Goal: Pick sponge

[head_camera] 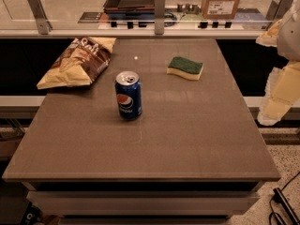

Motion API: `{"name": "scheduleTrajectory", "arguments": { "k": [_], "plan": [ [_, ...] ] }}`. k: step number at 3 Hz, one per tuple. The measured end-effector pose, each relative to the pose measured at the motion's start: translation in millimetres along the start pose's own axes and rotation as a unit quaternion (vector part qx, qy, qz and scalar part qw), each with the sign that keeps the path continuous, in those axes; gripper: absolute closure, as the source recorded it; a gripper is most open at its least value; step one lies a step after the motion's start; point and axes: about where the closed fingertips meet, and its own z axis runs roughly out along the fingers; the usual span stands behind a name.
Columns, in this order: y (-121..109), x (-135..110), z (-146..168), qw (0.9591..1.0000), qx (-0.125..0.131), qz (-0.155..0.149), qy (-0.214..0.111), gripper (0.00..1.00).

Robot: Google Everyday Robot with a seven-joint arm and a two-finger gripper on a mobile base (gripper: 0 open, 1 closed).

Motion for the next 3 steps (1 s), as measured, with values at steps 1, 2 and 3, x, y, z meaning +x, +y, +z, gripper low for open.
{"name": "scheduleTrajectory", "arguments": {
  "k": [1,2,3],
  "plan": [
    [0.0,0.0,-0.1,1.0000,0.000,0.000,0.000,0.00],
    [-16.4,-1.6,1.9,0.9998,0.001,-0.001,-0.019,0.00],
    [-49.6,-3.2,11.7,0.9977,0.008,0.001,-0.068,0.00]
  ]
}}
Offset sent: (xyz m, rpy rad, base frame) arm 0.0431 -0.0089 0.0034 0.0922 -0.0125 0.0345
